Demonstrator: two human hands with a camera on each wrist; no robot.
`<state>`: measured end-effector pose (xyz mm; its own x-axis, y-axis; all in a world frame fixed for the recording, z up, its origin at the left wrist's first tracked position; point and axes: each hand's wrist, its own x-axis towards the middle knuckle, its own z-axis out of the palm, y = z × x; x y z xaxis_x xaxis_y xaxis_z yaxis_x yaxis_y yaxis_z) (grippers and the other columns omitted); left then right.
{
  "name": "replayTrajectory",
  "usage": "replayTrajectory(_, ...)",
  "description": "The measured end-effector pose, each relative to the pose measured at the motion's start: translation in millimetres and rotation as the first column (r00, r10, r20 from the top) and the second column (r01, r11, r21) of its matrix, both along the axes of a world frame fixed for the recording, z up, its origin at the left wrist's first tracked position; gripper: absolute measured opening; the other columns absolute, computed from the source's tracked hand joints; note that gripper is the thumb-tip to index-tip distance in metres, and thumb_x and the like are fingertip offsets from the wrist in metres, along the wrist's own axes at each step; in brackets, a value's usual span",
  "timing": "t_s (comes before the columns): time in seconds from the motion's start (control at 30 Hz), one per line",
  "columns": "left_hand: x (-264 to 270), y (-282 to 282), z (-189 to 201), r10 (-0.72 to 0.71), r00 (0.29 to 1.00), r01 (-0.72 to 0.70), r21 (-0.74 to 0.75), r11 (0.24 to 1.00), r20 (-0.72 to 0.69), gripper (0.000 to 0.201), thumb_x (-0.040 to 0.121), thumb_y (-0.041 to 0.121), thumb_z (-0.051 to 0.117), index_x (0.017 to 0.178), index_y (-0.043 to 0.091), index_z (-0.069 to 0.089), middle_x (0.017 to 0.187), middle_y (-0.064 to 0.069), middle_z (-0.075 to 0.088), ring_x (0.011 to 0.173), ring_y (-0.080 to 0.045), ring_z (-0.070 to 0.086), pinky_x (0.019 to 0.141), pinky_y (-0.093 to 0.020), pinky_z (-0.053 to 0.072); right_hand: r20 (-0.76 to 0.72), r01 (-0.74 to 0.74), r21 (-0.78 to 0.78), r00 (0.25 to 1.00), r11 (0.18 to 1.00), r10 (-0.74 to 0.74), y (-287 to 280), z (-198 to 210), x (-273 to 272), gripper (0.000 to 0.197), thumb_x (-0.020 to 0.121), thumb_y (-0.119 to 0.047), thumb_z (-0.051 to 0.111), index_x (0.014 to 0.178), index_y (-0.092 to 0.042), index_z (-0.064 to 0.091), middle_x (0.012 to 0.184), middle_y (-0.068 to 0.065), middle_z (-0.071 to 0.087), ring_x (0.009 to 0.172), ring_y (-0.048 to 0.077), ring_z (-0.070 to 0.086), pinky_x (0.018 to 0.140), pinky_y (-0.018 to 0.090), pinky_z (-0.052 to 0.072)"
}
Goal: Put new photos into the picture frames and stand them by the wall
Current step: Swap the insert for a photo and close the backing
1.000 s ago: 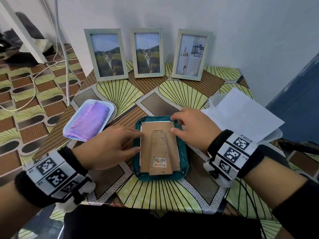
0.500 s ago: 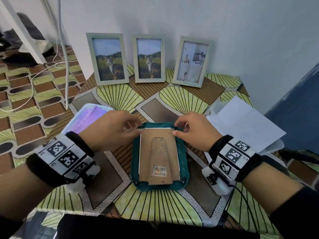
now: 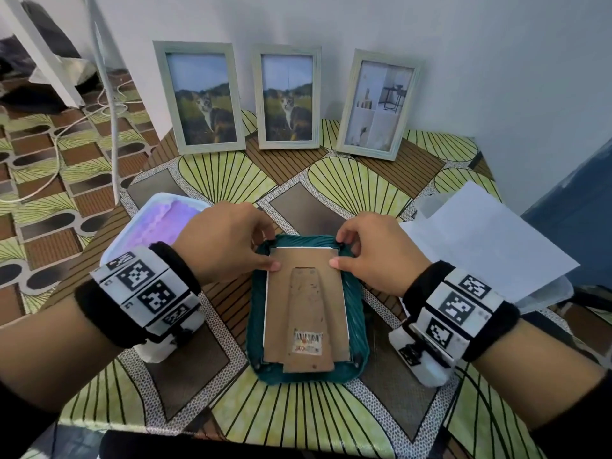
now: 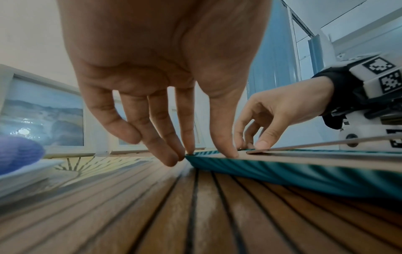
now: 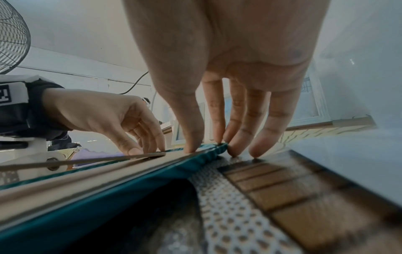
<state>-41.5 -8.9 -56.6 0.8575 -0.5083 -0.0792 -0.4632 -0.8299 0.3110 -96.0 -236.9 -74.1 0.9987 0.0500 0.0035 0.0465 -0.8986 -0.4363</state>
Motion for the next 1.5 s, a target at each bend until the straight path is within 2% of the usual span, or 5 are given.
replayTrajectory(0.27,6.8,-0.4,-3.0,0.016,0.999,-0.018,-0.047,0.999,-0.052,0.042,0.063,0.051,0.086,0.095,0.027,0.072,0.083,0.014,0.065,0.074,-0.004,0.06,0.07,-0.035,0.055,-0.027,0.003,-0.018,1.0,1.0,-0.004,2.8,0.6,-0.6,0.034,0.078,-0.035,0.079,0.105,-0.018,0.068,0.101,-0.005,0.057,0.088,0.014,0.057,0.083,0.038,0.052)
replayTrajectory(0.6,17.2,1.0,-11.3,-0.001,0.987,-0.019,-0.121,0.992,-0.163,0.038,0.061,0.04,0.091,0.089,0.026,0.069,0.064,0.008,0.055,0.059,-0.006,0.052,0.063,-0.03,0.047,-0.07,-0.032,0.012,0.997,0.999,0.033,1.9,1.2,1.1,0.027,0.079,-0.03,0.078,0.097,-0.021,0.06,0.094,-0.008,0.05,0.085,0.01,0.049,0.078,0.026,0.041)
replayTrajectory(0.73,22.3,3.7,-14.3,-0.038,0.972,0.004,-0.147,0.989,-0.231,0.037,0.064,0.037,0.089,0.091,0.026,0.067,0.071,0.006,0.056,0.054,0.0,0.047,0.054,-0.018,0.036,-0.061,-0.044,-0.02,0.997,0.999,0.042,3.0,1.5,0.5,0.026,0.079,-0.03,0.078,0.096,-0.022,0.06,0.093,-0.01,0.05,0.084,0.009,0.048,0.076,0.025,0.038)
replayTrajectory(1.13,20.8,2.0,-15.1,-0.025,0.982,-0.003,-0.149,0.989,-0.188,0.033,0.061,0.04,0.09,0.088,0.031,0.072,0.076,0.01,0.062,0.065,-0.002,0.054,0.057,-0.024,0.039,-0.034,-0.042,-0.008,0.999,0.999,0.042,1.0,0.7,2.4,0.026,0.076,-0.028,0.081,0.097,-0.022,0.068,0.091,-0.009,0.055,0.08,0.008,0.05,0.073,0.024,0.037)
replayTrajectory(1.5,31.9,-2.4,-9.0,-0.118,0.897,0.038,-0.191,0.981,-0.425,0.028,0.067,0.025,0.089,0.08,0.016,0.066,0.071,-0.003,0.056,0.065,-0.015,0.05,0.066,-0.029,0.039,-0.031,-0.048,0.032,0.998,0.998,0.049,-1.0,-0.5,4.8,0.019,0.072,-0.027,0.084,0.085,-0.026,0.07,0.088,-0.008,0.059,0.078,0.011,0.054,0.077,0.03,0.047)
